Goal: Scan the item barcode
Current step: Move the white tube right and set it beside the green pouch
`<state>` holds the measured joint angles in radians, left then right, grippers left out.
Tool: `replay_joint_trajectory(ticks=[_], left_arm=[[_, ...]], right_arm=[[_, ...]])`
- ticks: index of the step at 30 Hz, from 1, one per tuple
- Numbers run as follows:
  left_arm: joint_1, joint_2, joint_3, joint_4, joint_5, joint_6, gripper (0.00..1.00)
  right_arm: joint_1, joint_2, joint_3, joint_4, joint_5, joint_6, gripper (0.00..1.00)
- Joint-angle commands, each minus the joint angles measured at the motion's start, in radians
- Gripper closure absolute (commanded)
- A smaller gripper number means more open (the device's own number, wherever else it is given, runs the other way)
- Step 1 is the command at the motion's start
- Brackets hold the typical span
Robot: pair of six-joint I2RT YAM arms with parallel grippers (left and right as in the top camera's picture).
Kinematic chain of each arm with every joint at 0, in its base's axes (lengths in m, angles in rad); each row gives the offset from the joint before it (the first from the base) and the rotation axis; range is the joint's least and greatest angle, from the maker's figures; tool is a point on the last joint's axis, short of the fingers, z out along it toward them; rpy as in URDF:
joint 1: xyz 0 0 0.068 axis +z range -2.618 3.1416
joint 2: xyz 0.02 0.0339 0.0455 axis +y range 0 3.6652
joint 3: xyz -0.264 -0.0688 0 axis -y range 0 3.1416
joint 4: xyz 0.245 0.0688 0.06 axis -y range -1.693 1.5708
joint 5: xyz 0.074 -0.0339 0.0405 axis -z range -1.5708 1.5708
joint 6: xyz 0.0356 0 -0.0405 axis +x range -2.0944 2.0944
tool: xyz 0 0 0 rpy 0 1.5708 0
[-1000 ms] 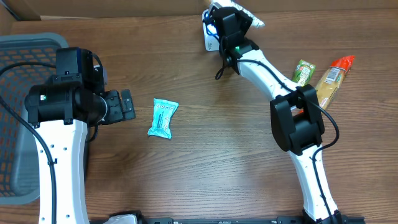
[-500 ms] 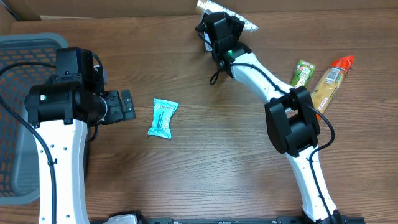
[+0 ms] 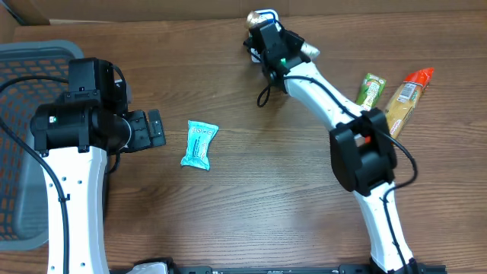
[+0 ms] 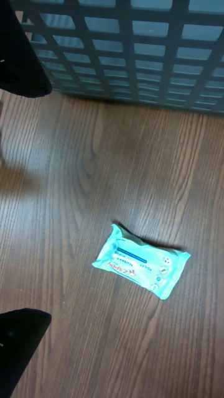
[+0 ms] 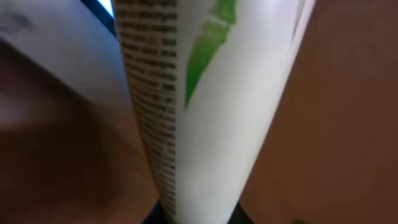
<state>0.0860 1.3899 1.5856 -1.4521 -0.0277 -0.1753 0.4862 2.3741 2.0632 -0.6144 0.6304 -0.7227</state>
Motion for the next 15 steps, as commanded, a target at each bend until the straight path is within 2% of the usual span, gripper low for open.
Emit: replay_joint_trajectory(ticks=[1, 4, 7, 11, 15], left_arm=[[0.005, 0.002, 0.013, -0.002, -0.006, 0.022, 0.00], [0.005, 0.002, 0.013, -0.002, -0.006, 0.022, 0.00], [0.005, 0.002, 0.013, -0.002, -0.006, 0.022, 0.01], [0.005, 0.002, 0.013, -0.002, -0.006, 0.022, 0.00], [0.005, 0.002, 0.013, -0.002, -0.006, 0.022, 0.00]], right_arm=[[-0.011, -0.238, 0.019, -0.099, -0.184, 0.379, 0.96], [-0.057, -0.326, 0.019, -0.278, -0.438, 0.651, 0.96], [-0.126, -0.360, 0.019, -0.417, -0.606, 0.855, 0.96], [-0.219, -0.352, 0.013, -0.550, -0.646, 0.967, 0.96], [-0.279, -0.352, -0.029, -0.592, -0.692, 1.020, 0.96]])
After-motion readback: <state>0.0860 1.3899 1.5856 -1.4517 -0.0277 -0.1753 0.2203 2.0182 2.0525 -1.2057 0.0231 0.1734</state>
